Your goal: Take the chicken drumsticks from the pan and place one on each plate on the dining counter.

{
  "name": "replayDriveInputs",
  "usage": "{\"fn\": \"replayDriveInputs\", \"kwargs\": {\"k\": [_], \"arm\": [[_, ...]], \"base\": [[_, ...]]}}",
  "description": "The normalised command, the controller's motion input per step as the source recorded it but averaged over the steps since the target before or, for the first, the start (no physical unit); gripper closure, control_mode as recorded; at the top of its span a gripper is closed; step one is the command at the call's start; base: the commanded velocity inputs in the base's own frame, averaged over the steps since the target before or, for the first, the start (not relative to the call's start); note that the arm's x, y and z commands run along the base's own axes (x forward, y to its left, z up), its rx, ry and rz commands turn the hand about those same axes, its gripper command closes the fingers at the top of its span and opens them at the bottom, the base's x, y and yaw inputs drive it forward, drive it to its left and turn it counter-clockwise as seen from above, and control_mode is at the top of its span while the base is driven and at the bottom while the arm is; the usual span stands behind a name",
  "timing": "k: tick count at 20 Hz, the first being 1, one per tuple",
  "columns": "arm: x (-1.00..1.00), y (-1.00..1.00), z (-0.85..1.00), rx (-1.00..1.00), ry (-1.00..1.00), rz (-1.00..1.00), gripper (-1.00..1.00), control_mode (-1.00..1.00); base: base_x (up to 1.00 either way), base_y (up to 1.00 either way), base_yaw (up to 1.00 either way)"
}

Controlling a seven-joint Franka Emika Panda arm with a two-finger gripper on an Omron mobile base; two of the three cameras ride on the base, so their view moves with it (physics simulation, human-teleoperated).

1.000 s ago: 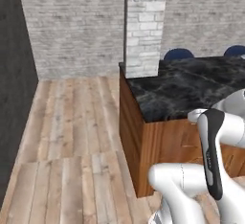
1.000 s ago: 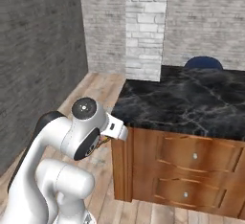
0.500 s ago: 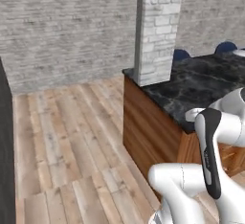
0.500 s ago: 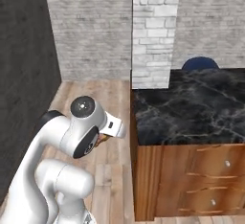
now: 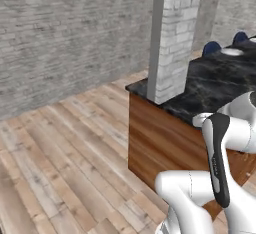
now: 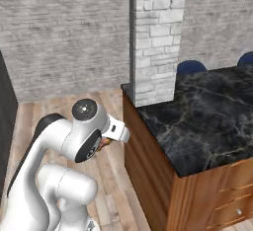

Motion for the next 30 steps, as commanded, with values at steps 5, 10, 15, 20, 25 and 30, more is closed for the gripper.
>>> {"fn": "replayDriveInputs", "kwargs": {"k": [5, 10, 15, 20, 25, 30], "arm": [[0.0, 0.0, 0.0, 0.0, 0.0, 0.0, 1.0, 1.0], [0.0, 0.0, 0.0, 0.0, 0.0, 0.0, 1.0, 1.0], [0.0, 0.0, 0.0, 0.0, 0.0, 0.0, 1.0, 1.0], [0.0, 0.0, 0.0, 0.0, 0.0, 0.0, 1.0, 1.0], [0.0, 0.0, 0.0, 0.0, 0.0, 0.0, 1.0, 1.0], [0.0, 0.0, 0.0, 0.0, 0.0, 0.0, 1.0, 1.0]], "base": [[0.66, 1.0, -0.48], [0.58, 1.0, -0.46], [0.53, 1.0, -0.37], [0.56, 1.0, -0.38], [0.59, 1.0, -0.43], [0.63, 1.0, -0.47]]}}
